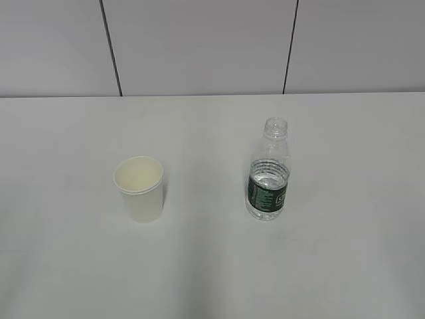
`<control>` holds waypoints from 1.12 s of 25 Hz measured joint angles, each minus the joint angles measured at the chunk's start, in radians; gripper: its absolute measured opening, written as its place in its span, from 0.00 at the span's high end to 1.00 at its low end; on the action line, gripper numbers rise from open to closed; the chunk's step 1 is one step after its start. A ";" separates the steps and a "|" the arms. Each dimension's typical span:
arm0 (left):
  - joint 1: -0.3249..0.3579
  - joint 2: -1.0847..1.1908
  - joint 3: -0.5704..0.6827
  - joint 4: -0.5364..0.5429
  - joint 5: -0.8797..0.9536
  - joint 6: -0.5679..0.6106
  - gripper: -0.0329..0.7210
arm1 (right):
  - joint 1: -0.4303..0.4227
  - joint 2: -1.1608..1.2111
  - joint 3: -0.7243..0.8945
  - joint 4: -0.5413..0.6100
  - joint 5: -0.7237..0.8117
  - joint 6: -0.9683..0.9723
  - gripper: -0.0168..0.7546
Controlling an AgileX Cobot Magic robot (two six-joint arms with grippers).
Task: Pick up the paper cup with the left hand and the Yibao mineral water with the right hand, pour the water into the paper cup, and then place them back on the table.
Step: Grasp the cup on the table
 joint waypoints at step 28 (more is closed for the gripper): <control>0.000 0.006 -0.023 -0.007 -0.412 0.000 0.17 | 0.000 0.000 0.000 0.000 0.000 0.000 0.21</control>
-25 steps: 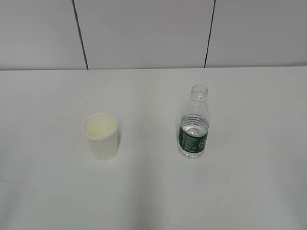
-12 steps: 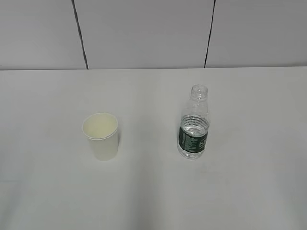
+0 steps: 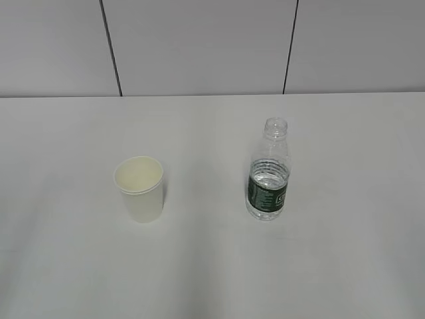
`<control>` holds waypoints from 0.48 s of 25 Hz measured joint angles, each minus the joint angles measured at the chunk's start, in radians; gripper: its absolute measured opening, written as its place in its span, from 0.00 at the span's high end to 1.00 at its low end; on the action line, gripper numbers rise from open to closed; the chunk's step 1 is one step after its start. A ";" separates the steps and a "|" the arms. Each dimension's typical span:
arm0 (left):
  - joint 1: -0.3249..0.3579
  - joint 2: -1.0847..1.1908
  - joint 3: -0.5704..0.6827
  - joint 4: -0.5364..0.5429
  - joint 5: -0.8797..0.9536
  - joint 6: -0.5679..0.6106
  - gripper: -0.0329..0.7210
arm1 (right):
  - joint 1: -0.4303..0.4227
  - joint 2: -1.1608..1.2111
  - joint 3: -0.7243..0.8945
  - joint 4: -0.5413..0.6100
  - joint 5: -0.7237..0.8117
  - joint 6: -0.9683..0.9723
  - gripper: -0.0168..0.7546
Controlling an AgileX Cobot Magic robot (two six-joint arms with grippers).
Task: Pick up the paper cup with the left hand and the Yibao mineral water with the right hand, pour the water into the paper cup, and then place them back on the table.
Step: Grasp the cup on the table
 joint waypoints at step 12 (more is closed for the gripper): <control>0.000 0.204 0.002 0.000 -0.187 0.000 0.18 | 0.000 0.000 0.000 0.000 0.000 0.000 0.21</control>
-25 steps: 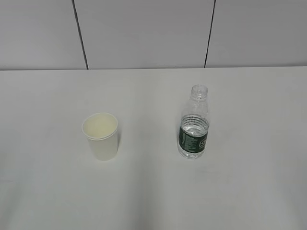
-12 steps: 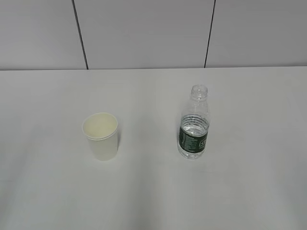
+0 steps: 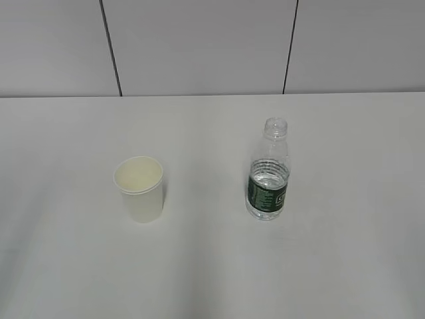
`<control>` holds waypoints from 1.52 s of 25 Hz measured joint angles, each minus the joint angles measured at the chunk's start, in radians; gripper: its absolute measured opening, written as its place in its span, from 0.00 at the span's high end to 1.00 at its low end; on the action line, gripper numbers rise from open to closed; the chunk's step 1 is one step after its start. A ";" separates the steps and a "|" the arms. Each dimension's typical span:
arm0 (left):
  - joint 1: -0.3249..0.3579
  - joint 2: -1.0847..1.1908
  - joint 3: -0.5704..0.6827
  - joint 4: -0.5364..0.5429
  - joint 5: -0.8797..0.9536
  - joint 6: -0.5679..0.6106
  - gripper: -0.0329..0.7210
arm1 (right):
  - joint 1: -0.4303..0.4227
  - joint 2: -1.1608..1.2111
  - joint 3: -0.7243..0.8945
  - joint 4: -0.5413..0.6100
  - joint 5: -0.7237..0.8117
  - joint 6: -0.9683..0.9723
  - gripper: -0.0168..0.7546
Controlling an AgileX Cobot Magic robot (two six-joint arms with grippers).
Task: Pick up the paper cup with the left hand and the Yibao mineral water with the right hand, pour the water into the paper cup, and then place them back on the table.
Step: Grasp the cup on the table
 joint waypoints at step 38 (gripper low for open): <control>-0.110 0.401 0.337 0.012 -0.635 0.000 0.18 | 0.000 0.000 0.000 0.000 0.000 0.000 0.21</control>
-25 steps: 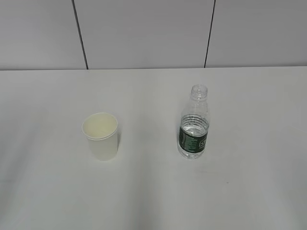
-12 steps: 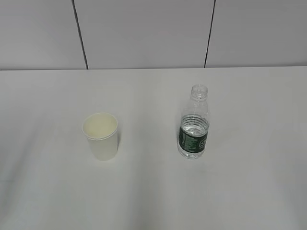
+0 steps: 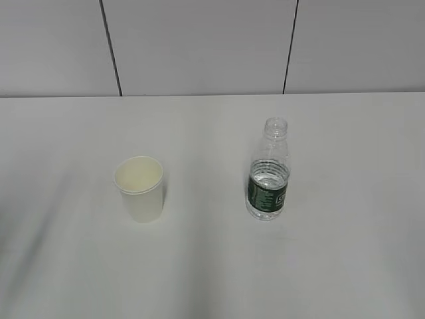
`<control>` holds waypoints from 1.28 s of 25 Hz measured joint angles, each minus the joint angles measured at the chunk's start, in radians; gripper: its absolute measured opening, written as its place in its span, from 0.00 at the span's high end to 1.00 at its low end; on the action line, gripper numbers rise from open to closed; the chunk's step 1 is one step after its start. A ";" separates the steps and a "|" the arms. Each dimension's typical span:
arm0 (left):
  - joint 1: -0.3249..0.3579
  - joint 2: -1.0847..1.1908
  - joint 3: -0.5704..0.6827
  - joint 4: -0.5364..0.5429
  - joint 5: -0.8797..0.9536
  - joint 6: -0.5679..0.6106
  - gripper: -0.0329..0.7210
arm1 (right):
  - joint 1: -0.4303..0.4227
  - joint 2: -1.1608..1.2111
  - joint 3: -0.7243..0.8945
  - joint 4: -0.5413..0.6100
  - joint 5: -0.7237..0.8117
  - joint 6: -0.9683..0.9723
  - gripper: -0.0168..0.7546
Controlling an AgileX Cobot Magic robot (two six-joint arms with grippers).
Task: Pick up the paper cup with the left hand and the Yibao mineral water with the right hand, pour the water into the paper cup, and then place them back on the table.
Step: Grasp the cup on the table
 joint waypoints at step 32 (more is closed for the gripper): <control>-0.111 0.666 0.002 0.023 -0.461 -0.023 0.18 | 0.000 0.000 0.000 0.000 0.000 0.000 0.21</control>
